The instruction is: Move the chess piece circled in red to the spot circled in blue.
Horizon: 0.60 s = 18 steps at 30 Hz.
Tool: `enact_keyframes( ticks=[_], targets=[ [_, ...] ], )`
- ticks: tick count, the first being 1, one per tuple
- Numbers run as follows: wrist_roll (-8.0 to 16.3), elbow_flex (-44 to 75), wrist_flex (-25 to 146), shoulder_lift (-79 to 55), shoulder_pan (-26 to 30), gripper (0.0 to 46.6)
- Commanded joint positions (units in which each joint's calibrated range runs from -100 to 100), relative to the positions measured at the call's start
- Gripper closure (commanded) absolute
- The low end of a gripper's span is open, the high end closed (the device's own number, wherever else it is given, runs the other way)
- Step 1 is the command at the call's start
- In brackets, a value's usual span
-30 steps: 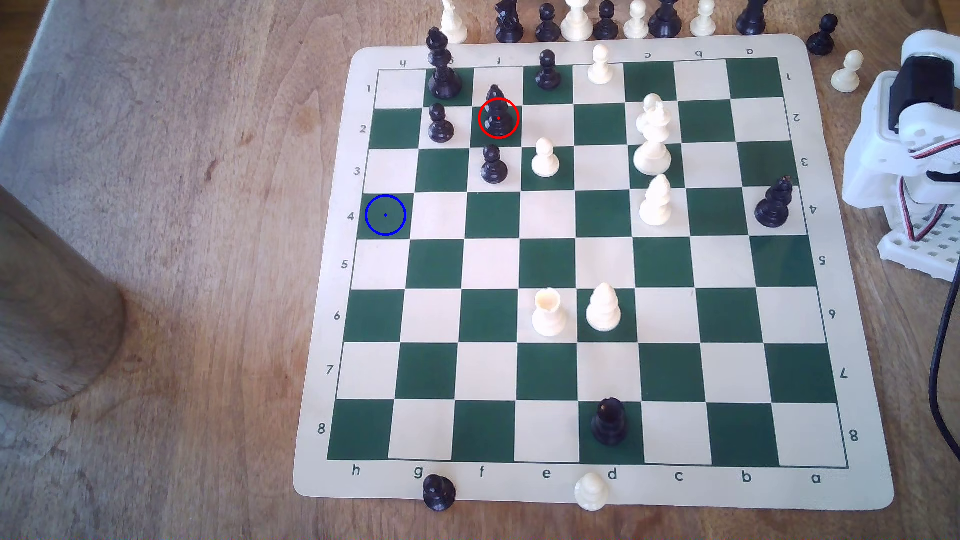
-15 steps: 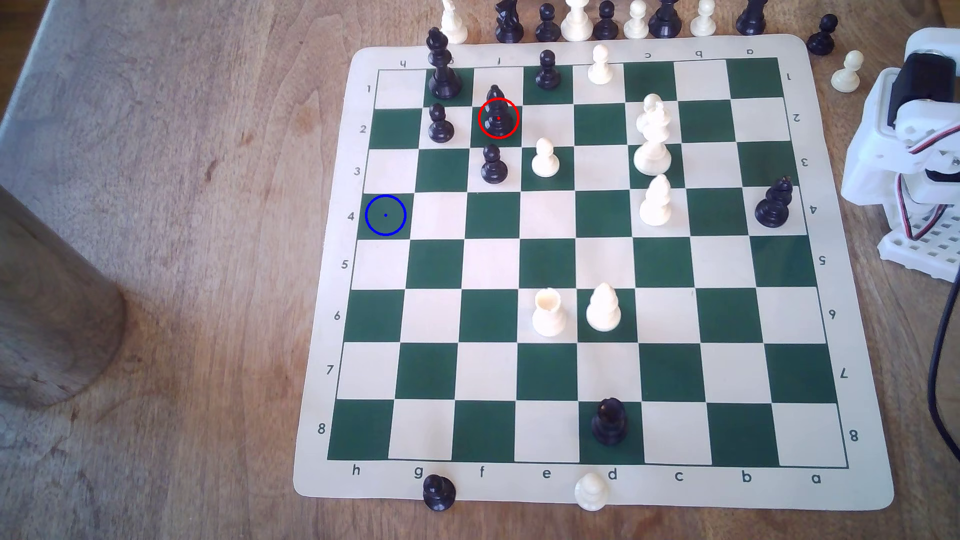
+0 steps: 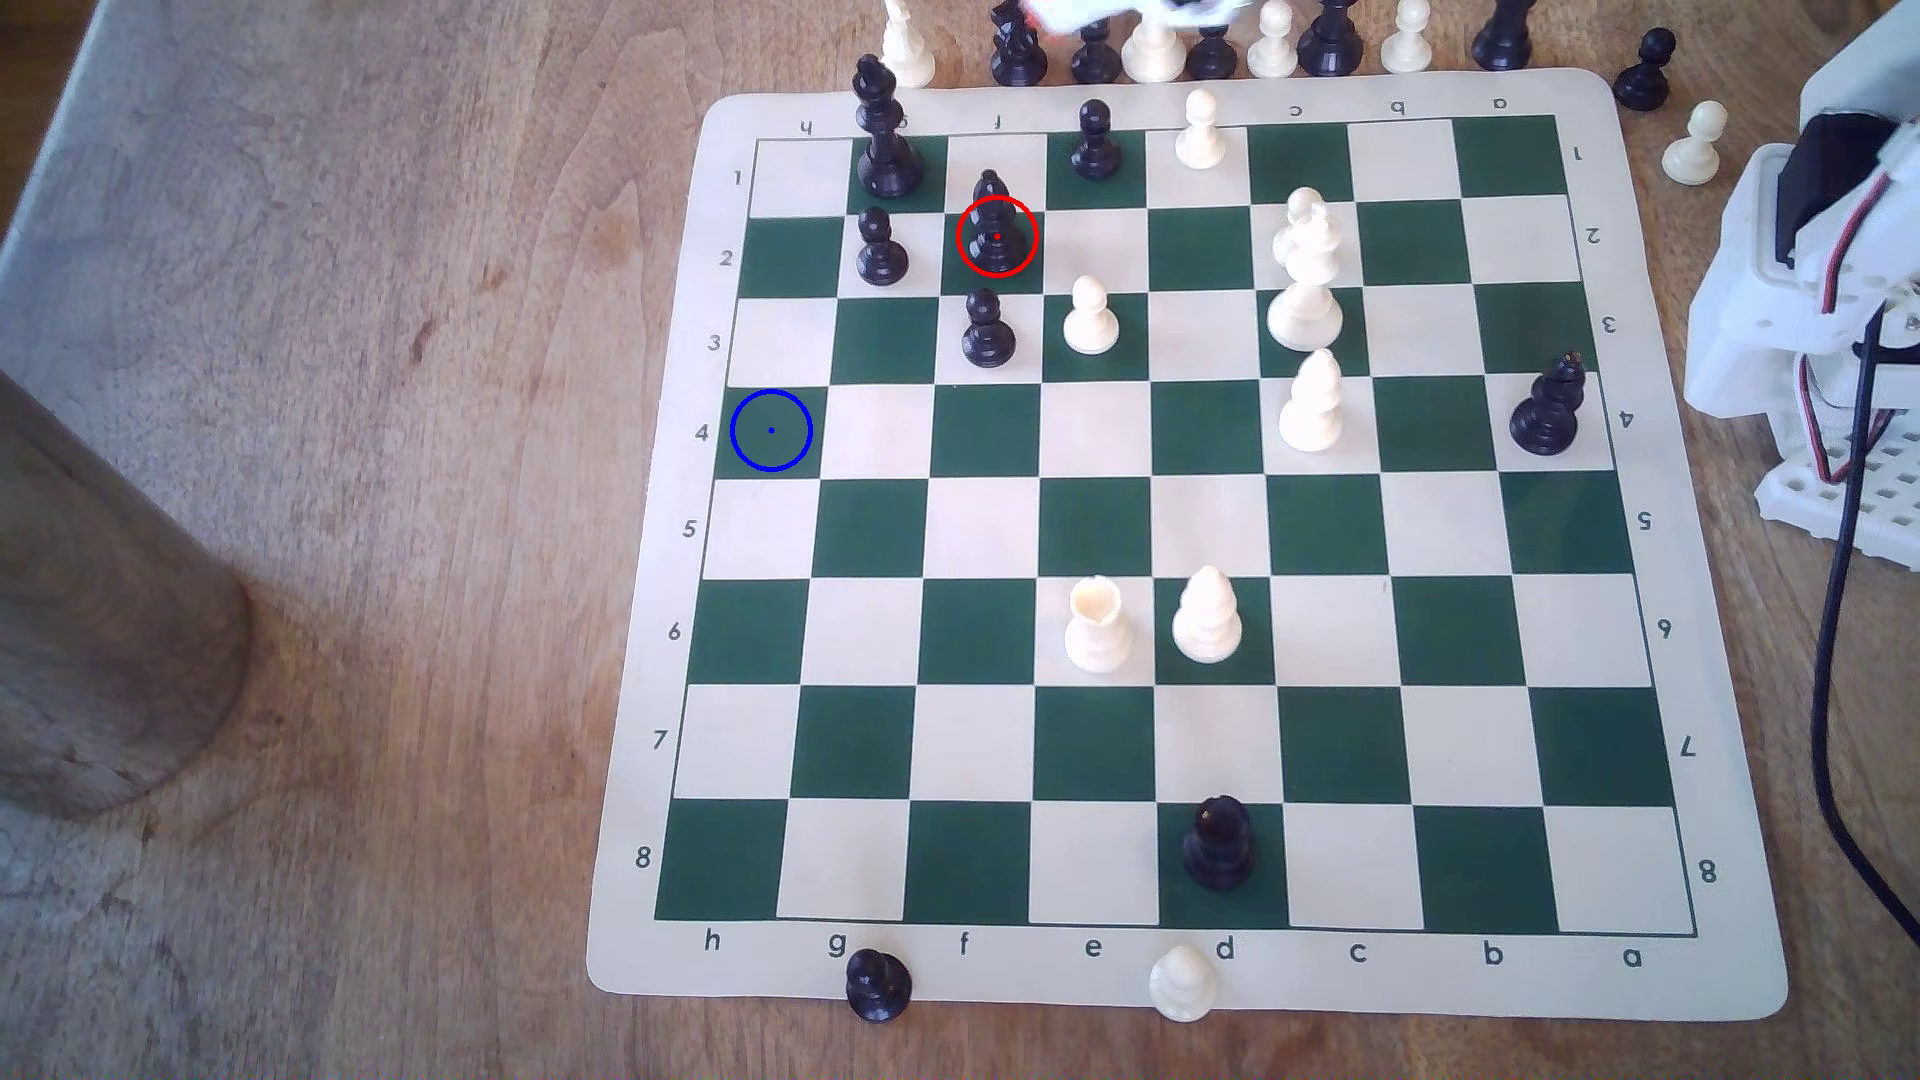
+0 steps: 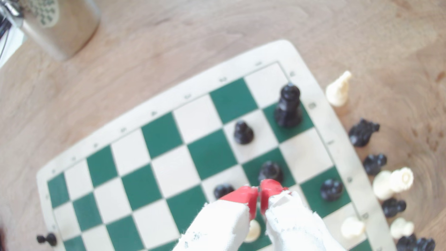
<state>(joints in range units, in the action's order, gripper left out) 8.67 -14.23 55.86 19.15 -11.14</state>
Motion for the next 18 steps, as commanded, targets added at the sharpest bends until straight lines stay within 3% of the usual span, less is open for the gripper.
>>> enact_keyframes(
  ticks=[1,6,18],
  targets=[
    [0.39,8.89,-0.08,-5.22,-0.48,46.4],
    [0.68,10.15,-2.13,-13.8,-2.36,39.4],
    [1.22,8.43,-6.96,-20.84,-2.51,37.2]
  ],
)
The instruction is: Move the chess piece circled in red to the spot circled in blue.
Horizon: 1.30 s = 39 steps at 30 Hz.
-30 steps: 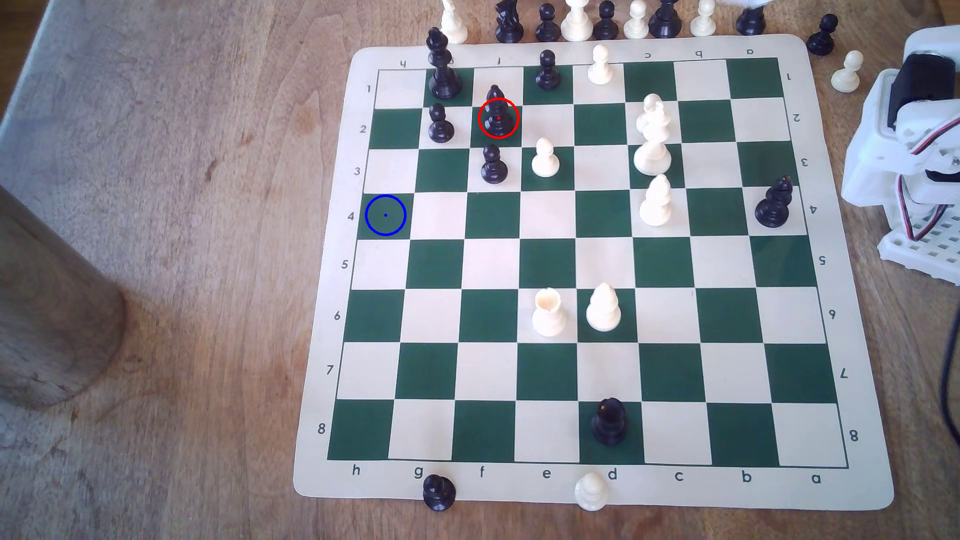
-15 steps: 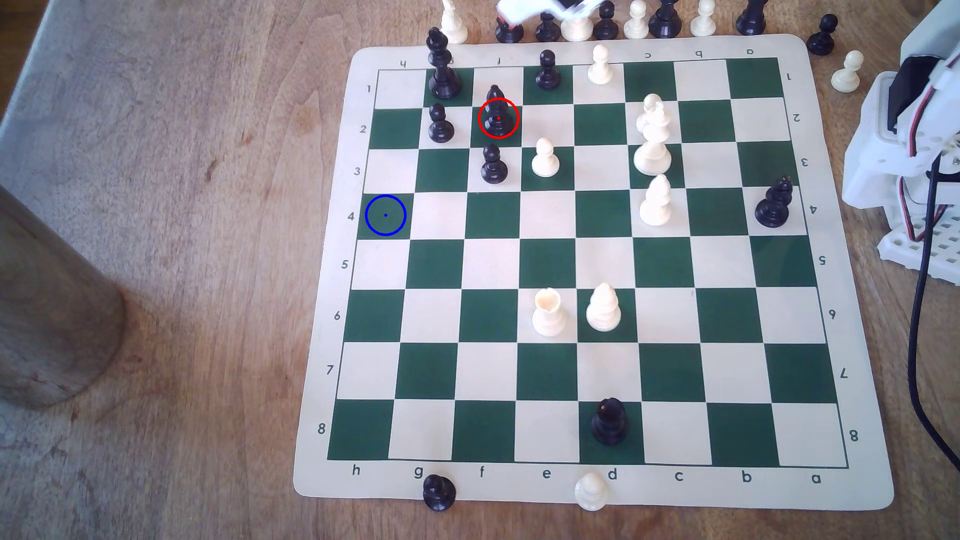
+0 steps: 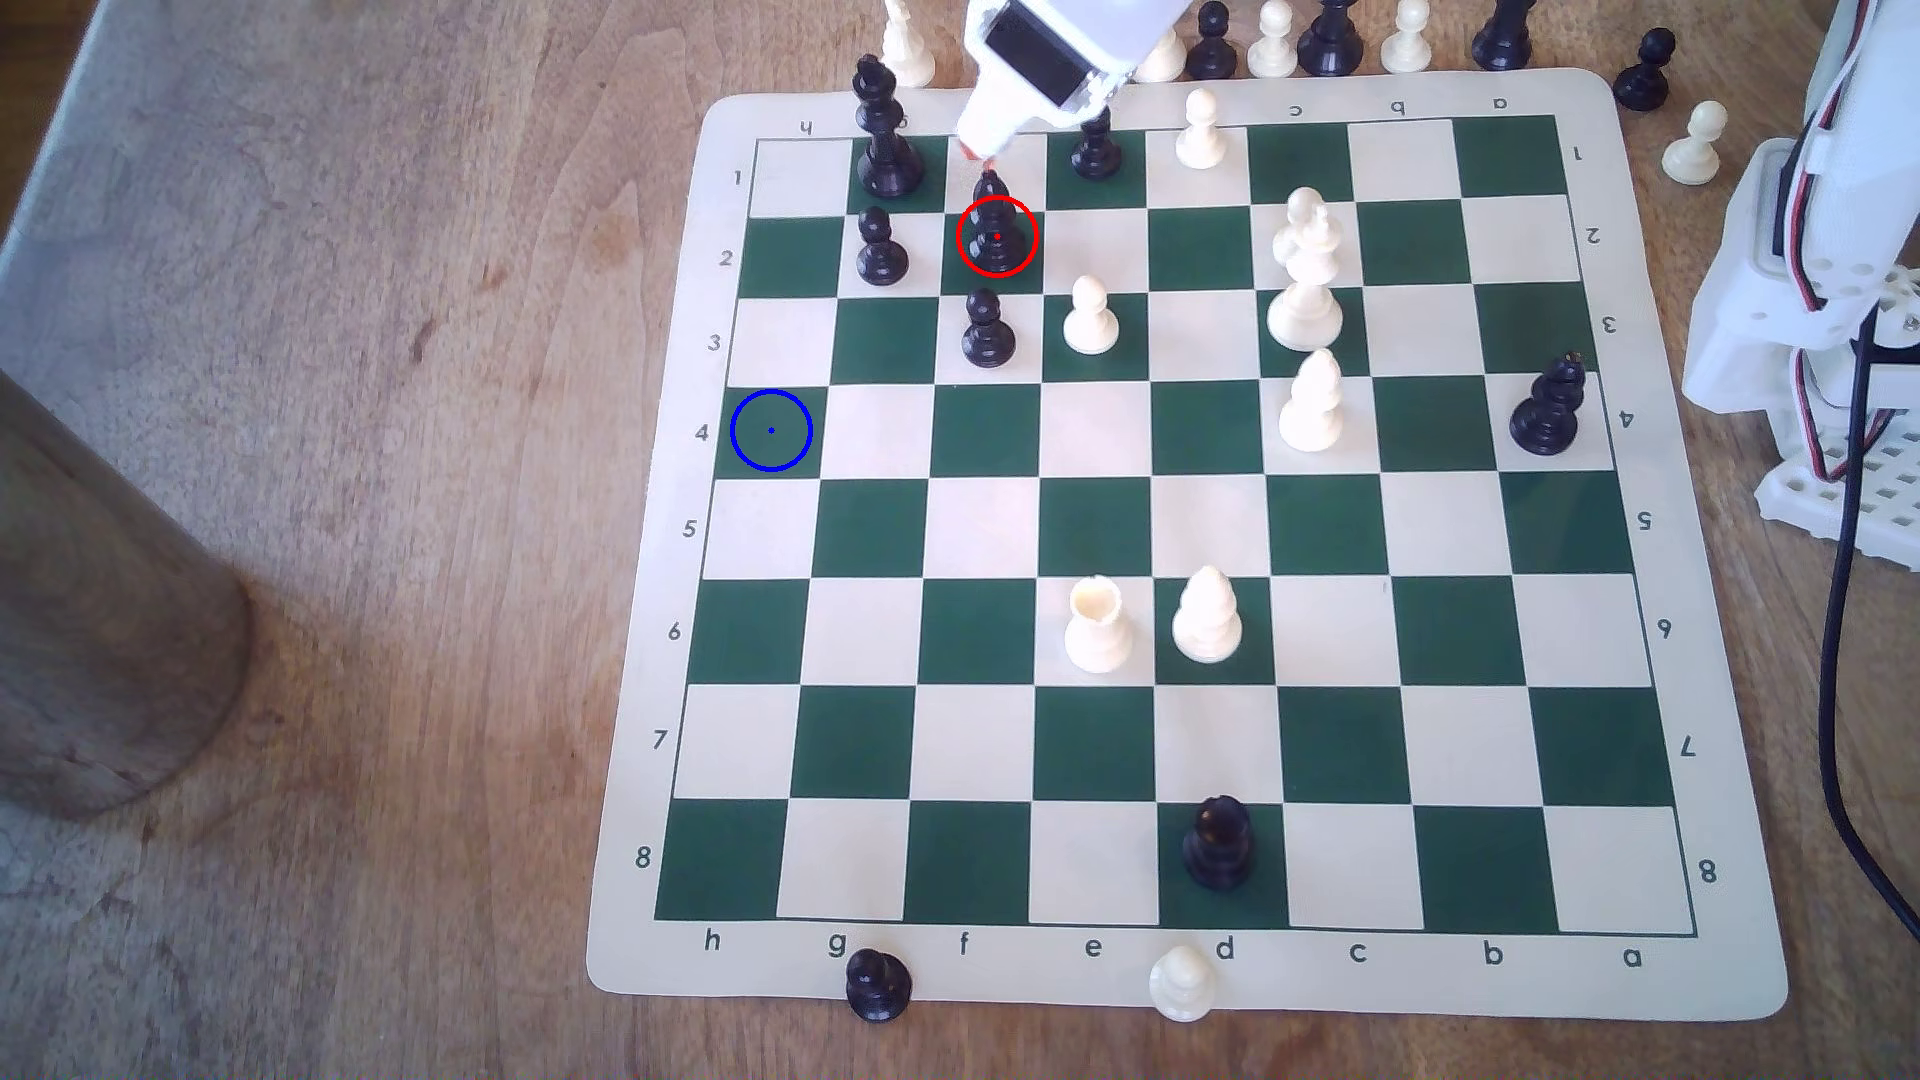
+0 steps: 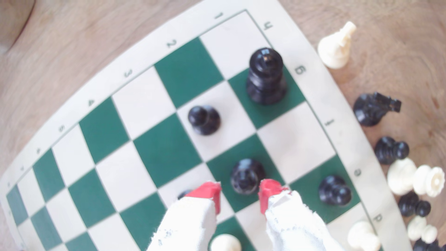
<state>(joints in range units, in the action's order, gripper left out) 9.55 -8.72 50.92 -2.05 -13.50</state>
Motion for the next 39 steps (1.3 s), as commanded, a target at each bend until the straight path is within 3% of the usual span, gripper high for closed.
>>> enact_keyframes(
  ticks=[1,39],
  targets=[
    [0.34,2.65,-2.84,-0.41,-0.15,36.9],
    [-0.2,-2.52,-7.59,-5.76,0.63,37.2]
  ],
)
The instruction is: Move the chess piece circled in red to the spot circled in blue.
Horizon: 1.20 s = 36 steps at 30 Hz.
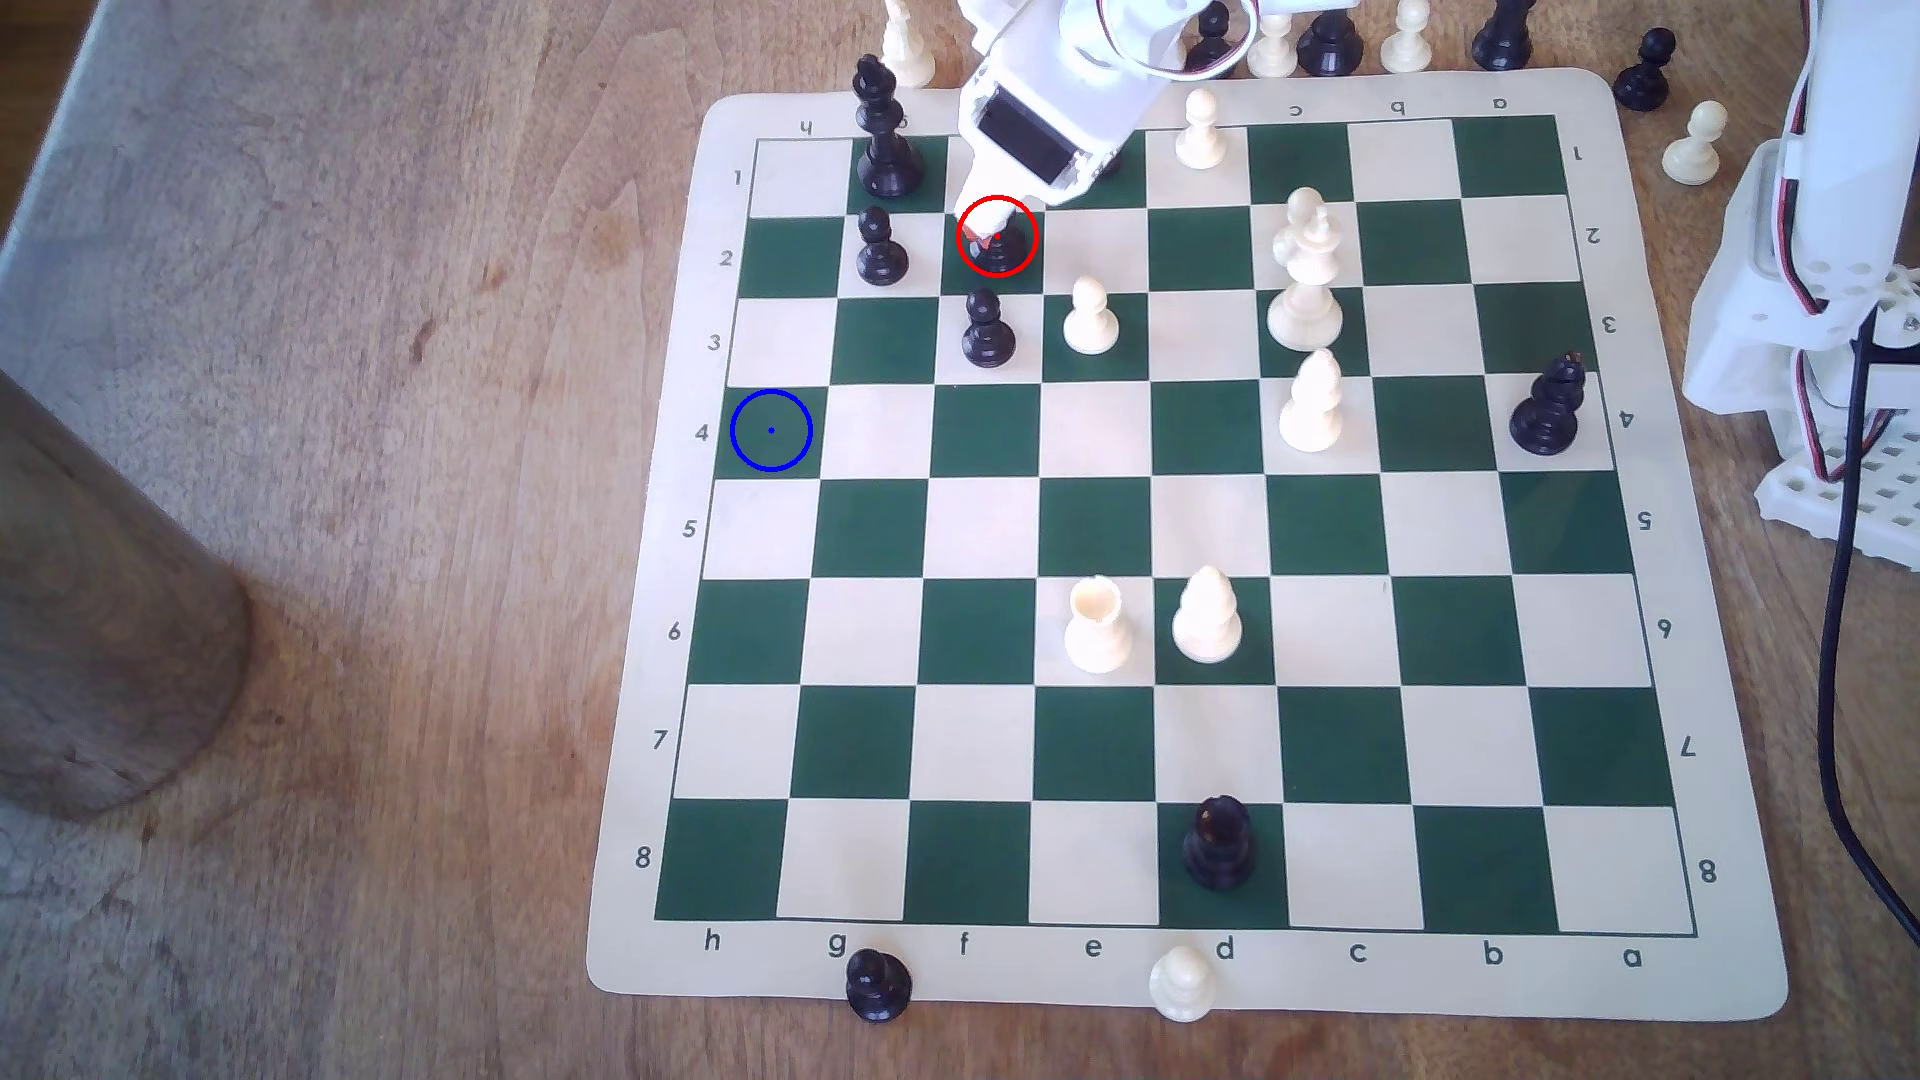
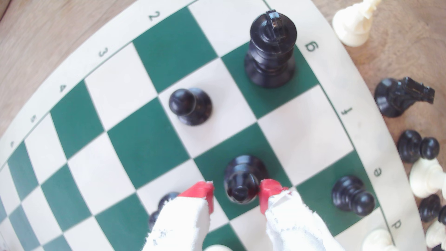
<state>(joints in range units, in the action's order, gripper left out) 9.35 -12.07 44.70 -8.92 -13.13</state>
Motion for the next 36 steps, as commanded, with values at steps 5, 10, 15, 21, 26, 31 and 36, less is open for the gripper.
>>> enact_keyframes(
  ticks=[5,10,15,21,26,31,36],
  targets=[
    [0.0,0.64,-1.46,1.11,0.18,45.4],
    [-0.05,0.1,-1.62,1.03,0.34,46.4],
    [0.0,0.1,-1.7,2.64,0.34,46.4],
    [0.0,0.19,0.43,8.41,0.49,46.4],
    [-0.05,4.36,5.75,16.73,0.96,46.4],
    [-0.39,6.9,5.42,18.43,3.7,46.4],
    [-0.68,12.97,5.18,15.04,8.55,46.4]
  ],
)
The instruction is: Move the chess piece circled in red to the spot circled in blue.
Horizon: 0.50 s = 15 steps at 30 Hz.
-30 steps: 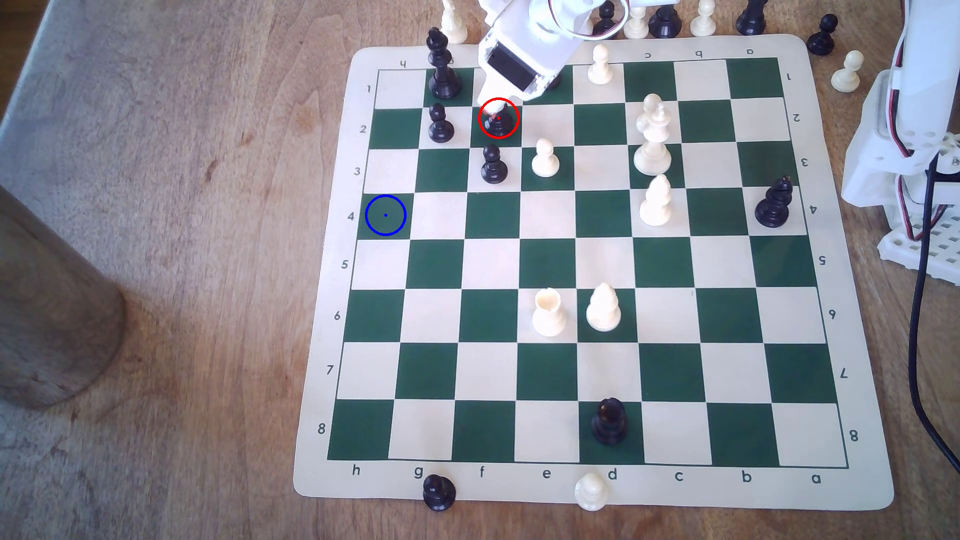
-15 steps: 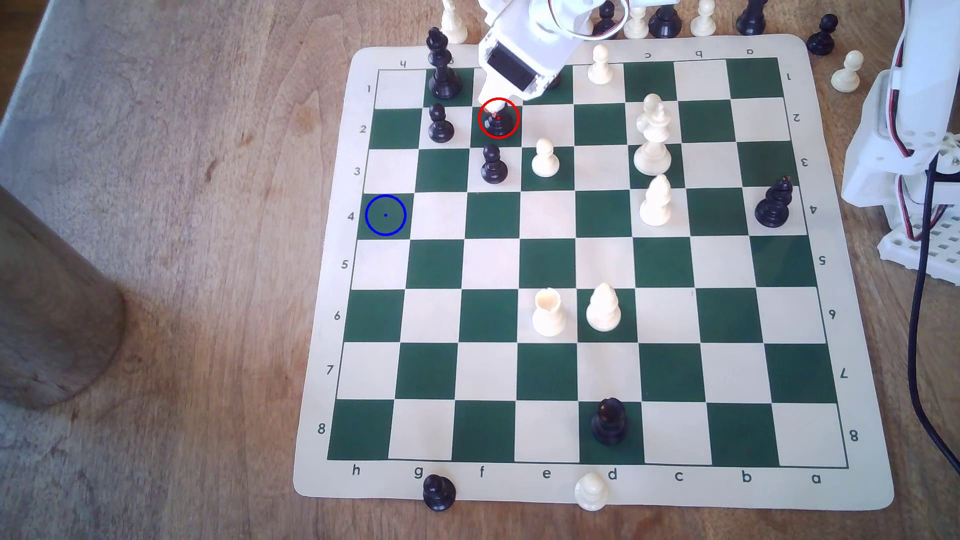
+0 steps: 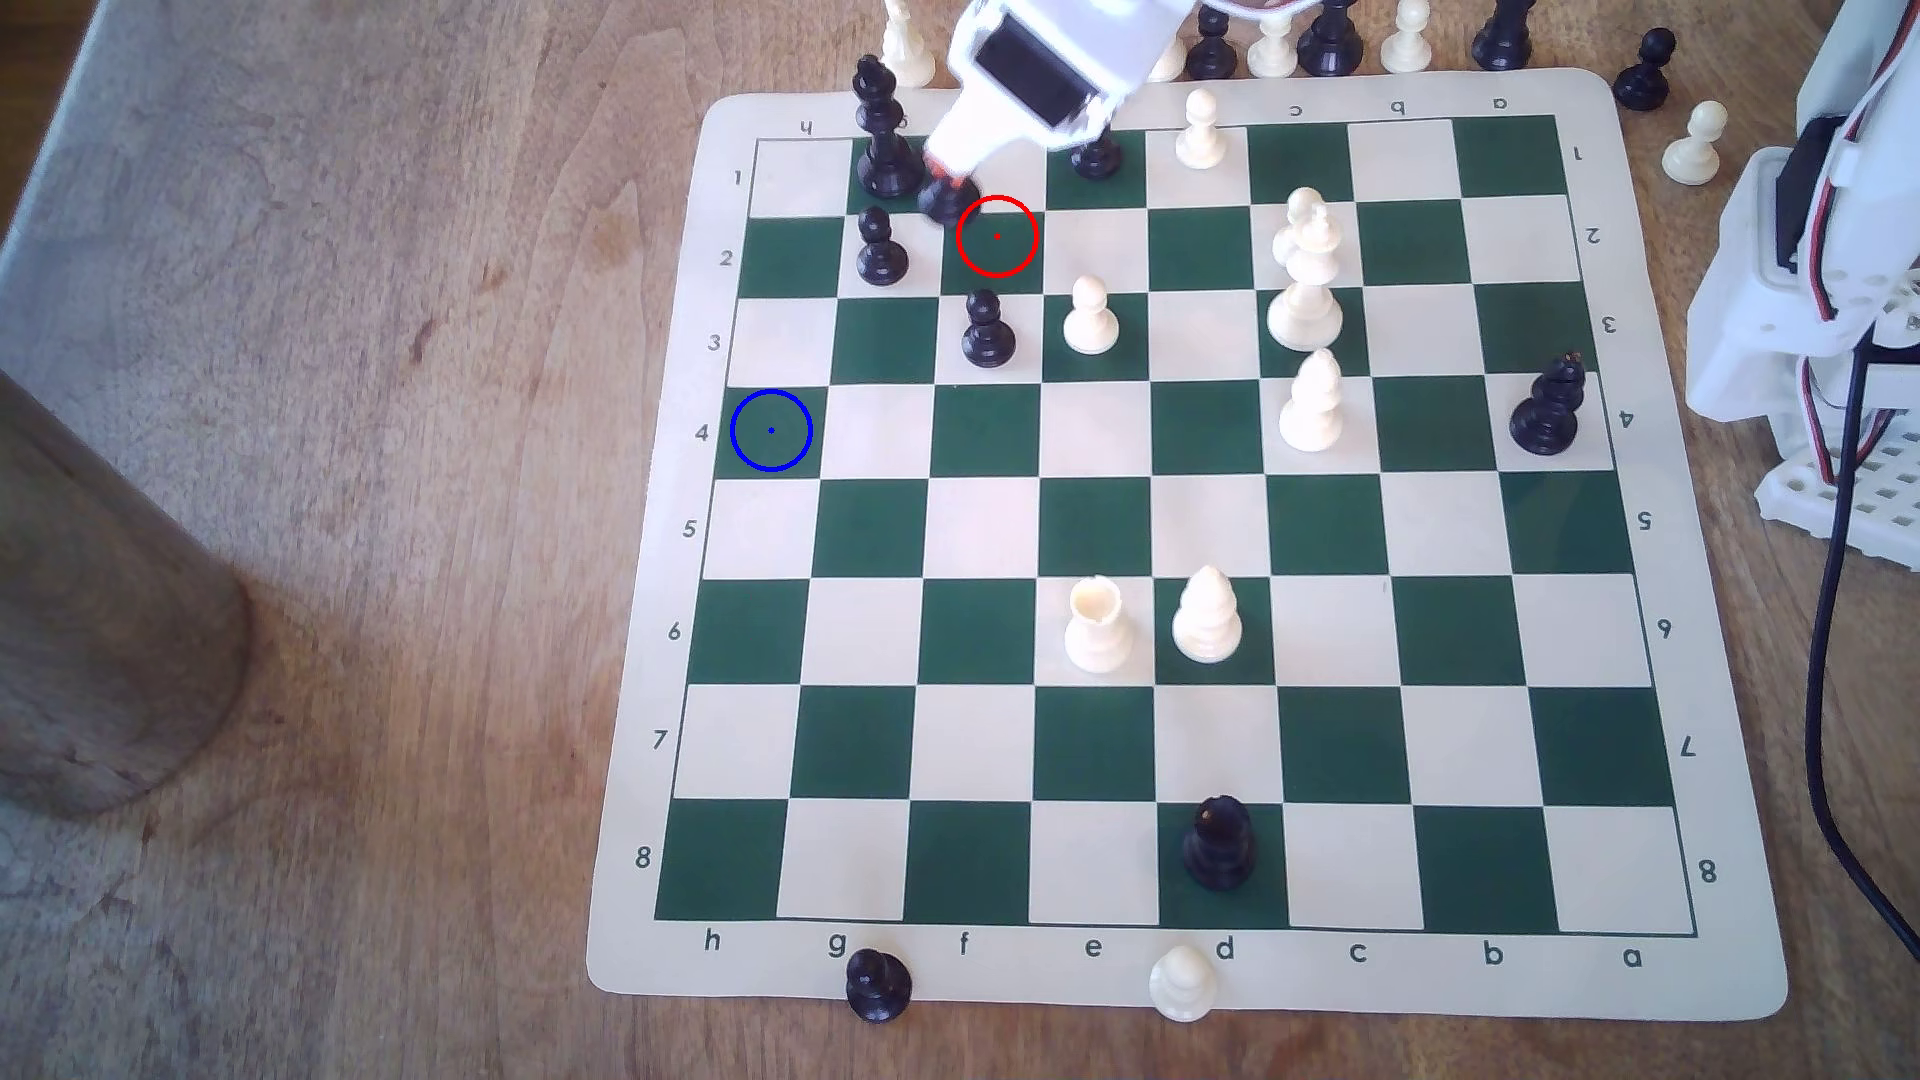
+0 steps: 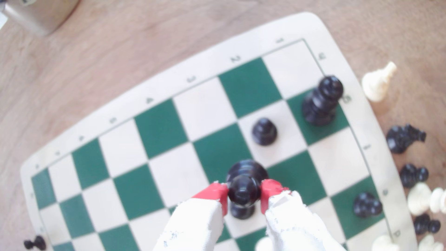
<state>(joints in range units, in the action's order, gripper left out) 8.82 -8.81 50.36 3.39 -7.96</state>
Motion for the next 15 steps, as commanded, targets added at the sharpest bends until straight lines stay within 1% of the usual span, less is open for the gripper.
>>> enact_keyframes(
  ticks=[1,6,9,15],
  targets=[
    [-0.15,12.44,-0.4,0.77,4.56,46.4],
    [-0.2,18.51,-0.24,-5.01,6.67,46.4],
    [-0.24,20.14,-0.24,-6.7,7.3,46.4],
    [-0.24,28.58,-0.24,-14.68,8.0,46.4]
  ],
)
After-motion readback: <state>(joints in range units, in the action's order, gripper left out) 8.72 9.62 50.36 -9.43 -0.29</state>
